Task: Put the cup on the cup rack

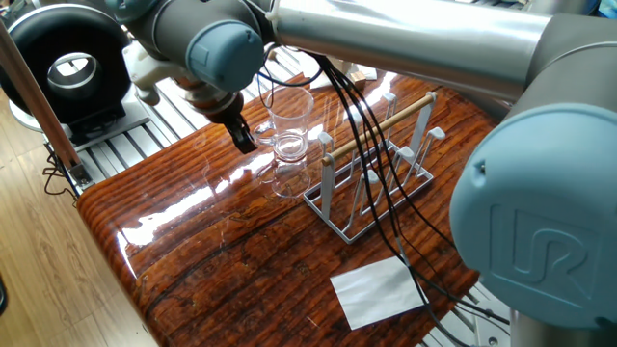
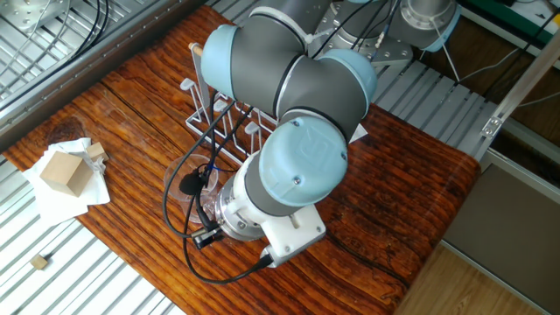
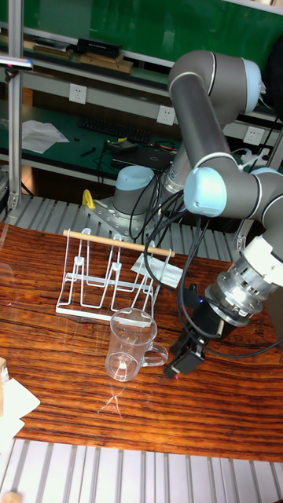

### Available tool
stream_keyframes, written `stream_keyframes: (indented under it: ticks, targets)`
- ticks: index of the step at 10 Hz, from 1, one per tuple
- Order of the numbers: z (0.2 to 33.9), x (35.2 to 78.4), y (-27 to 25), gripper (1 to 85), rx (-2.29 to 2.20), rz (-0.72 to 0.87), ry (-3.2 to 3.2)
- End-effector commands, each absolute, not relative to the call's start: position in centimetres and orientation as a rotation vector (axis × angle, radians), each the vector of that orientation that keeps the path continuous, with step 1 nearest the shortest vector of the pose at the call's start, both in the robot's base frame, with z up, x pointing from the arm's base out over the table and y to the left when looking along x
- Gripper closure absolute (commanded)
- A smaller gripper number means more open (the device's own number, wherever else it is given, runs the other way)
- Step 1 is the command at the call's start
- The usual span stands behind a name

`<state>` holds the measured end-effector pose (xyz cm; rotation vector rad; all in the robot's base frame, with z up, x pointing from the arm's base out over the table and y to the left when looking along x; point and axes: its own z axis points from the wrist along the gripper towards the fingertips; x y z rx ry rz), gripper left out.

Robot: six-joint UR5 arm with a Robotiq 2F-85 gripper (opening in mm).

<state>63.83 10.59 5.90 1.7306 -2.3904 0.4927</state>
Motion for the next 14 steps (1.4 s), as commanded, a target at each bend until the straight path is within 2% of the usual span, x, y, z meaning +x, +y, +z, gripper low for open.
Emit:
stream_keyframes:
  ticks: [1,14]
  targets:
    - [5.5,64.0,10.6,27.0,1.736,0.485,-2.394]
    - [4.5,63.4,9.7,27.0,1.712,0.495,-2.356]
